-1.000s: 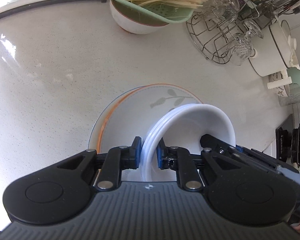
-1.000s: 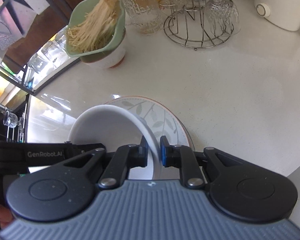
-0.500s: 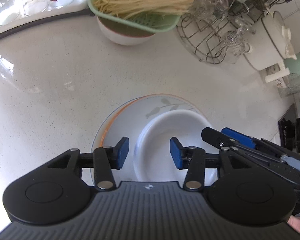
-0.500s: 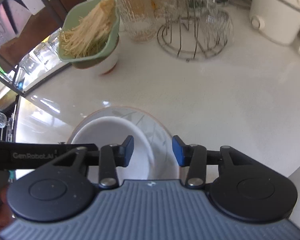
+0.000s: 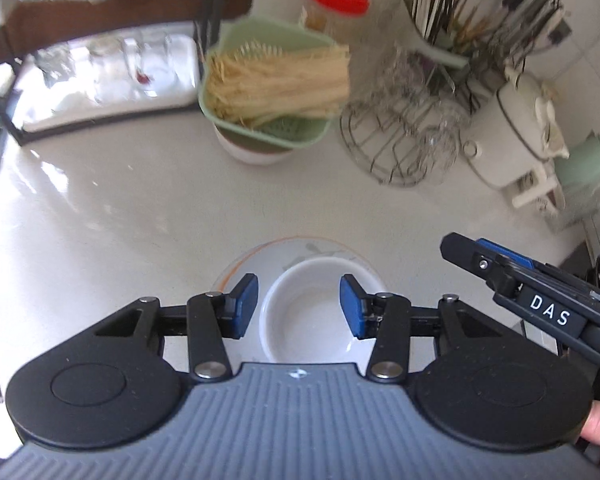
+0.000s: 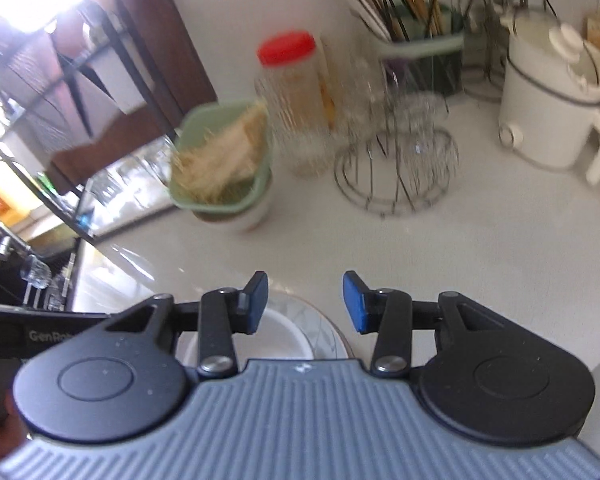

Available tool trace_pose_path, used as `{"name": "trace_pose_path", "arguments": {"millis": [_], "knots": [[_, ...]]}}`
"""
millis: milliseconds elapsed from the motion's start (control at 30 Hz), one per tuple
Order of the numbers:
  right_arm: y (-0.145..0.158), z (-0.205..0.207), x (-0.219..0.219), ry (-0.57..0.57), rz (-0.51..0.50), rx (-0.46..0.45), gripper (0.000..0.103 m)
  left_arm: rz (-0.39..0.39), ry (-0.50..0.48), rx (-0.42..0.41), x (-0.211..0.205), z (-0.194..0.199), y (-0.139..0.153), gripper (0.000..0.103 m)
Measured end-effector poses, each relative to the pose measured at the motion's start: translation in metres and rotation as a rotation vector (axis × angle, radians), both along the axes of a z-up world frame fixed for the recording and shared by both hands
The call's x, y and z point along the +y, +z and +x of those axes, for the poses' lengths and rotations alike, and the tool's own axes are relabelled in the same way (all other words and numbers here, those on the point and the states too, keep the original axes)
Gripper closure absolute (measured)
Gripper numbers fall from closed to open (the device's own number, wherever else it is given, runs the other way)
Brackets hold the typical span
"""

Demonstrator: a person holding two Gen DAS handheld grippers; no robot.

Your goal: Organize plates and bowls

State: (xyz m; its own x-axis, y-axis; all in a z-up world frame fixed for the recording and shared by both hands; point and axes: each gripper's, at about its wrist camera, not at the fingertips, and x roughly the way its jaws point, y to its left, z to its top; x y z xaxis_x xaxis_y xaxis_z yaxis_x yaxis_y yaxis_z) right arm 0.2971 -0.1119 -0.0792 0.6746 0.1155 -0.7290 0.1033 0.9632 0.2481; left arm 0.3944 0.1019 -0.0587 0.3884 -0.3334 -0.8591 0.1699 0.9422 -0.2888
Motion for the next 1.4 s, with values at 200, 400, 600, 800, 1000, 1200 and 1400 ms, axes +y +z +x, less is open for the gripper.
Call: {"name": "trace_pose_path", "arguments": {"millis": [200, 400, 600, 800, 1000, 1200, 1400], "knots": [[0.024, -0.017, -0.009, 0.071, 0.029, -0.043, 0.059, -0.020, 0.058, -0.089, 0.000, -0.034, 0.042, 0.052], [0.046, -0.044, -0.017, 0.106, 0.038, -0.106, 0.059, -0.015, 0.073, -0.163, -0.006, -0.071, 0.073, 0.052], [0.061, -0.080, -0.027, 0.131, 0.015, -0.226, 0.059, 0.041, 0.100, -0.264, -0.015, -0.114, 0.093, 0.052], [0.063, -0.120, -0.041, 0.141, -0.019, -0.272, 0.059, 0.078, 0.158, -0.341, -0.020, -0.162, 0.098, 0.052], [0.064, -0.161, -0.055, 0.145, -0.028, -0.319, 0.059, 0.070, 0.173, -0.354, -0.026, -0.204, 0.085, 0.047], [0.060, -0.192, -0.062, 0.160, -0.049, -0.355, 0.055, 0.072, 0.179, -0.411, -0.037, -0.246, 0.084, 0.031], [0.050, -0.221, -0.070, 0.185, -0.037, -0.373, 0.030, 0.089, 0.173, -0.420, -0.046, -0.279, 0.081, 0.011]]}}
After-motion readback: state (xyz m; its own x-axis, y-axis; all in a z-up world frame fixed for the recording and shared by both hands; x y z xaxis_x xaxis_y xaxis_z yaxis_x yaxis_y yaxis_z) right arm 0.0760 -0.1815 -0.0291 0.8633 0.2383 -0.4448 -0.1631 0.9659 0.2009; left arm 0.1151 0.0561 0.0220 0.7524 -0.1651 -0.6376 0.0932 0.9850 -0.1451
